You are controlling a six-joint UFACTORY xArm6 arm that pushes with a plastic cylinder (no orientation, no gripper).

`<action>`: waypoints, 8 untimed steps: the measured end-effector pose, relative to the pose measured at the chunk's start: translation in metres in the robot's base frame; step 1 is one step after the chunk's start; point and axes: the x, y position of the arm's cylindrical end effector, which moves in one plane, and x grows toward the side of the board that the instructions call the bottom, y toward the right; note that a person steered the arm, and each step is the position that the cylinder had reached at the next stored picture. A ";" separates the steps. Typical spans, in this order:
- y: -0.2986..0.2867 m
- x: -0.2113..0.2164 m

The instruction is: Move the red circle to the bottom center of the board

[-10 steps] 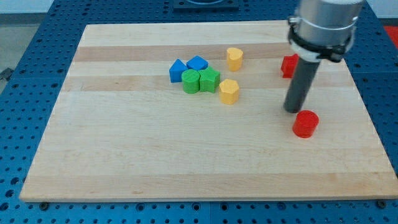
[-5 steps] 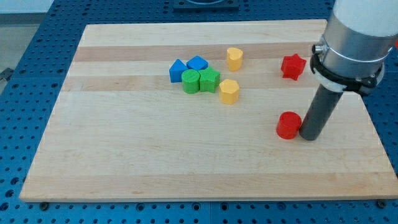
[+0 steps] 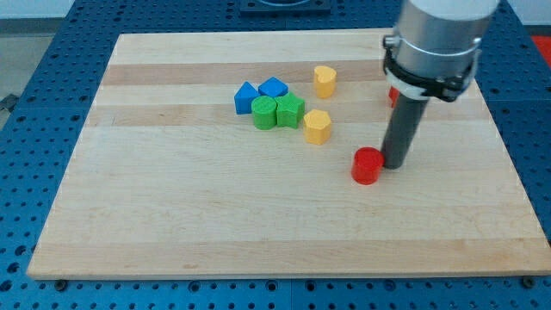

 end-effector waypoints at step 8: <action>-0.100 0.067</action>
